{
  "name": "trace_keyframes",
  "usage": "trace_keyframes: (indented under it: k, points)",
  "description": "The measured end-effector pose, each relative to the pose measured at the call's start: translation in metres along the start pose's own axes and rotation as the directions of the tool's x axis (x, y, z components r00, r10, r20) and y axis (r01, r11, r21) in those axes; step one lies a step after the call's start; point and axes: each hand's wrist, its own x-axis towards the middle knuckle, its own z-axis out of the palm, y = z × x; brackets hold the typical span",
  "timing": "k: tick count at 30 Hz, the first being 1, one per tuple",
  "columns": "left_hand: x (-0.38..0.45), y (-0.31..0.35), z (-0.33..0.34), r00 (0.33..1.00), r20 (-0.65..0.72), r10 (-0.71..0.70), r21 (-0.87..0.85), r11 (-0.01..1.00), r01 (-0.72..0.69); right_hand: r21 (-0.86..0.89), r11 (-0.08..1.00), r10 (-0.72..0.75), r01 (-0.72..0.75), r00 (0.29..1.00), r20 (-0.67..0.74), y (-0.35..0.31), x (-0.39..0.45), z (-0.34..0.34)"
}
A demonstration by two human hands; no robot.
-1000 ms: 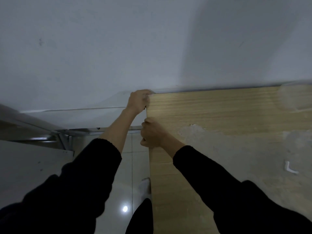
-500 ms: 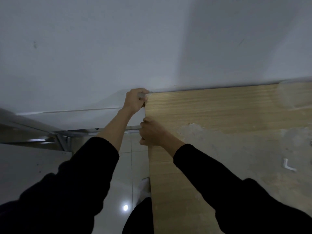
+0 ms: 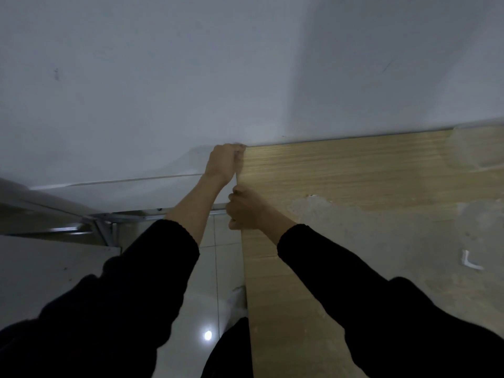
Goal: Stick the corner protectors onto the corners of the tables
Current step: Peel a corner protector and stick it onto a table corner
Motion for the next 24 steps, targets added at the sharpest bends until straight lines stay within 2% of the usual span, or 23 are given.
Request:
trace_keyframes:
  k: [3, 5, 7, 9, 11, 12, 13, 14, 16, 19, 21, 24]
  points:
    - [0.005, -0.003, 0.002, 0.998, -0.013, -0.057, -0.074, 0.996, 0.056, 0.006, 1.000, 0.020, -0.020, 1.000, -0.006, 0.005, 0.004, 0.001]
    - [0.006, -0.002, 0.001, 0.998, -0.047, -0.042, -0.010, 0.999, 0.042, 0.029, 0.999, 0.021, -0.019, 0.998, -0.067, 0.007, 0.009, 0.004]
    - [0.004, 0.001, 0.000, 0.997, -0.074, -0.009, 0.054, 0.998, 0.013, -0.018, 0.995, 0.101, -0.103, 0.993, -0.062, 0.011, 0.010, -0.001]
    - [0.001, 0.003, 0.000, 0.997, -0.074, 0.019, 0.101, 0.995, -0.011, 0.022, 0.992, 0.123, -0.121, 0.972, -0.201, 0.010, 0.016, 0.012]
    - [-0.003, 0.001, -0.001, 0.998, -0.051, 0.022, 0.142, 0.990, -0.015, 0.059, 0.992, 0.125, -0.116, 0.973, -0.196, 0.007, 0.009, 0.006]
    - [-0.005, 0.002, -0.003, 0.999, -0.037, 0.014, 0.161, 0.987, -0.008, 0.061, 0.996, 0.075, -0.066, 0.984, -0.164, 0.006, 0.005, 0.000]
    - [-0.007, 0.003, -0.006, 1.000, -0.021, 0.003, 0.177, 0.984, 0.000, 0.091, 0.996, 0.024, -0.014, 0.994, -0.102, 0.004, 0.005, 0.004]
    - [-0.009, 0.004, -0.008, 1.000, -0.001, -0.004, 0.193, 0.981, 0.004, 0.157, 0.988, 0.010, 0.007, 0.994, -0.107, 0.003, 0.002, 0.003]
    - [-0.014, 0.010, -0.014, 0.999, 0.046, -0.024, 0.235, 0.972, 0.013, 0.150, 0.987, 0.081, -0.052, 0.977, -0.195, 0.001, -0.013, 0.000]
    - [-0.019, 0.021, -0.024, 0.995, 0.096, -0.032, 0.249, 0.968, 0.008, 0.298, 0.954, 0.080, -0.020, 0.979, -0.189, 0.002, -0.029, 0.003]
    - [-0.023, 0.027, -0.030, 0.997, 0.071, -0.039, 0.245, 0.969, 0.020, 0.415, 0.909, 0.140, -0.047, 0.971, -0.196, 0.005, -0.040, 0.008]
    - [-0.034, 0.034, -0.031, 0.998, -0.029, -0.063, 0.304, 0.950, 0.069, 0.454, 0.888, 0.198, -0.073, 0.952, -0.235, 0.010, -0.062, 0.017]
